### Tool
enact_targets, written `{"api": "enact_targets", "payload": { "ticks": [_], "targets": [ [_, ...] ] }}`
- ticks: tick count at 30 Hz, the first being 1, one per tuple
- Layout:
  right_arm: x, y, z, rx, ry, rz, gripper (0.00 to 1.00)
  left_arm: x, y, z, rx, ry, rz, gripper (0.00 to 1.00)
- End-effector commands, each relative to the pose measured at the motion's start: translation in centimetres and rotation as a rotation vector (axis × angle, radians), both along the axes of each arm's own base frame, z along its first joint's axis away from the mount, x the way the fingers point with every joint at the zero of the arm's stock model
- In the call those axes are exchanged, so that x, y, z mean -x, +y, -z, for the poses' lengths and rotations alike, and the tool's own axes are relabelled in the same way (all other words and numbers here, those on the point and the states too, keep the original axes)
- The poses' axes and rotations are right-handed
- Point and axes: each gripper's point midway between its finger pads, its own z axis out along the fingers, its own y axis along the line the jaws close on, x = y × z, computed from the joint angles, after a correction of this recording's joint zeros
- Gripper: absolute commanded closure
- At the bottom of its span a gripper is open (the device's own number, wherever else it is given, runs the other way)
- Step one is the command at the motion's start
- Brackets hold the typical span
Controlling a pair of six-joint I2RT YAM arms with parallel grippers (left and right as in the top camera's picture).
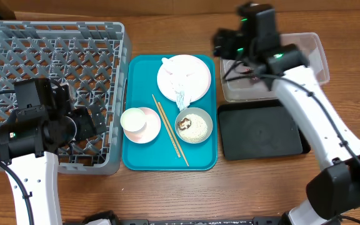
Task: Sort waste into correct bins and load items into the dishwasher
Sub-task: 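Carry the red wrapper to the clear bin and release it, then grasp the white tissue on the plate with the right gripper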
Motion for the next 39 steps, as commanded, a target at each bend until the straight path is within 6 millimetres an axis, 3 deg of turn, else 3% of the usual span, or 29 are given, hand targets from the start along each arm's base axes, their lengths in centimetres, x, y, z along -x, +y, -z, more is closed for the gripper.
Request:
{"api": "enact_targets", "payload": {
  "ticks": [1,8,15,23,25,27,31,34,37,39],
  "targets": [
    [-0.1,3.6,3.0,0.107,-0.016,-0.103,0.21,-0.3,-0.1,-0.7,0.008,-0.024,0.003,0.0],
    [-1.2,7.6,9.7,0.153,0.022,-0.145,0.17,-0.2,-0.1,-0.7,0.009,-0.021,0.003,0.01],
    [-1.4,9.2,15.7,0.185,0.087,-0.17,0.16,-0.2,-0.1,-0.7,0.009,-0.02,0.003,0.0],
    [0.3,10.1,21.8,0.239,0.194,-0.207,0.17,-0.2,-0.1,-0.7,0.009,-0.02,0.003,0.0],
    [0.6,10.3,22.0,0.245,0.201,-0.215,0.21,-0.2,-0.1,-0.7,0.009,-0.02,0.003,0.0],
    [0.8,10.7,22.0,0.244,0.197,-0.223,0.32,-0.2,-0.1,-0.7,0.009,-0.02,0.003,0.0],
    [1.2,10.9,22.0,0.249,0.206,-0.23,0.72,-0.2,-0.1,-0.7,0.009,-0.02,0.003,0.0],
    [1.2,10.8,21.1,0.252,0.211,-0.229,0.94,-0.2,-0.1,-0.7,0.009,-0.02,0.003,0.0],
    [0.5,10.4,18.5,0.243,0.183,-0.212,0.96,-0.2,-0.1,-0.7,0.009,-0.02,0.003,0.0],
    [-0.3,9.9,15.7,0.232,0.138,-0.187,0.96,-0.2,-0.1,-0.7,0.009,-0.02,0.003,0.0]
  ]
}}
